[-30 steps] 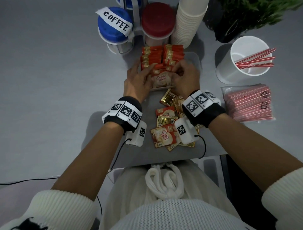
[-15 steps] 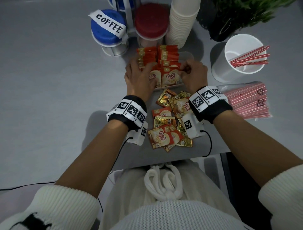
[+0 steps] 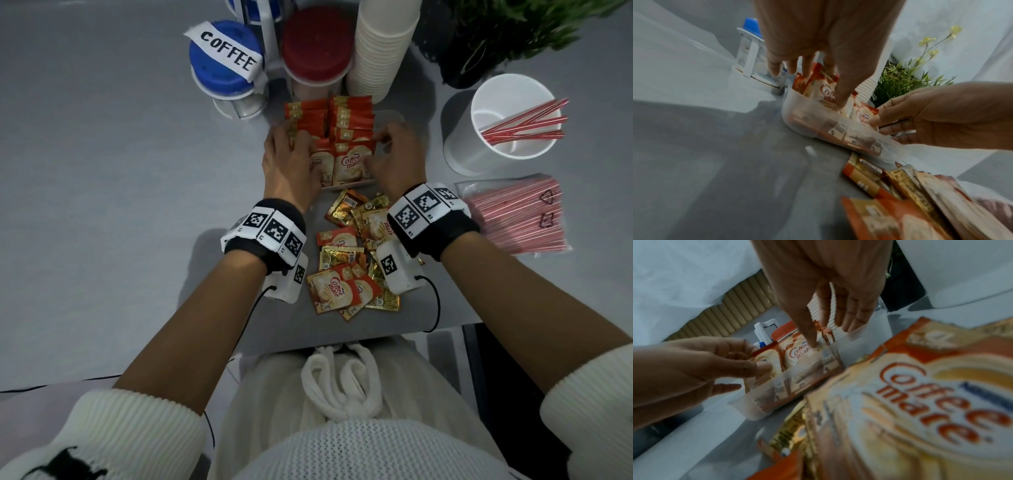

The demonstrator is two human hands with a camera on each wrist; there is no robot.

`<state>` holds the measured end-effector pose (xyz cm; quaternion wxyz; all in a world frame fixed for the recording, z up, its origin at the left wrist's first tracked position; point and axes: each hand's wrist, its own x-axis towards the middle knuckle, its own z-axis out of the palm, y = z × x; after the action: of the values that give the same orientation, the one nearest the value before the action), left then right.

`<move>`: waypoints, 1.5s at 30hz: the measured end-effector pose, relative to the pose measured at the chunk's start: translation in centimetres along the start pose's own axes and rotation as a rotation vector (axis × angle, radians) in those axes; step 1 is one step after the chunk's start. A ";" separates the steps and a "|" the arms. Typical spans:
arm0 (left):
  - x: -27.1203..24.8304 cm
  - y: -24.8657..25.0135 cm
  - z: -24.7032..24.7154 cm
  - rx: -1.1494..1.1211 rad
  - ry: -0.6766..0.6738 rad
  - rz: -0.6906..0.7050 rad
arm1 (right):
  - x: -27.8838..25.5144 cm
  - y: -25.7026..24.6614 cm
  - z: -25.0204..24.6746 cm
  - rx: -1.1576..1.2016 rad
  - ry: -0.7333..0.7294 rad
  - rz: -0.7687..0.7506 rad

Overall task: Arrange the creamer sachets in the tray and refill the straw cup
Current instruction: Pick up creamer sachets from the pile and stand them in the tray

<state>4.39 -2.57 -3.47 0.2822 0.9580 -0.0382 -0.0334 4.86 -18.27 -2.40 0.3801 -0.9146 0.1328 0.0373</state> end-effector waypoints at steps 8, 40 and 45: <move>-0.1 0.0 0.7 -0.498 0.017 -0.151 | 0.5 -0.7 1.7 0.162 -0.254 0.135; 2.7 0.8 -1.1 0.178 -0.154 0.049 | 2.6 -1.5 1.2 -0.242 -0.189 -0.301; 2.1 -0.3 -1.1 0.307 -0.205 0.072 | 2.3 -1.3 1.4 -0.296 -0.287 -0.357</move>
<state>6.63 -1.93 -2.84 0.1283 0.9794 -0.1058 -0.1146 7.49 -16.85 -2.89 0.2578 -0.9545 -0.0927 0.1181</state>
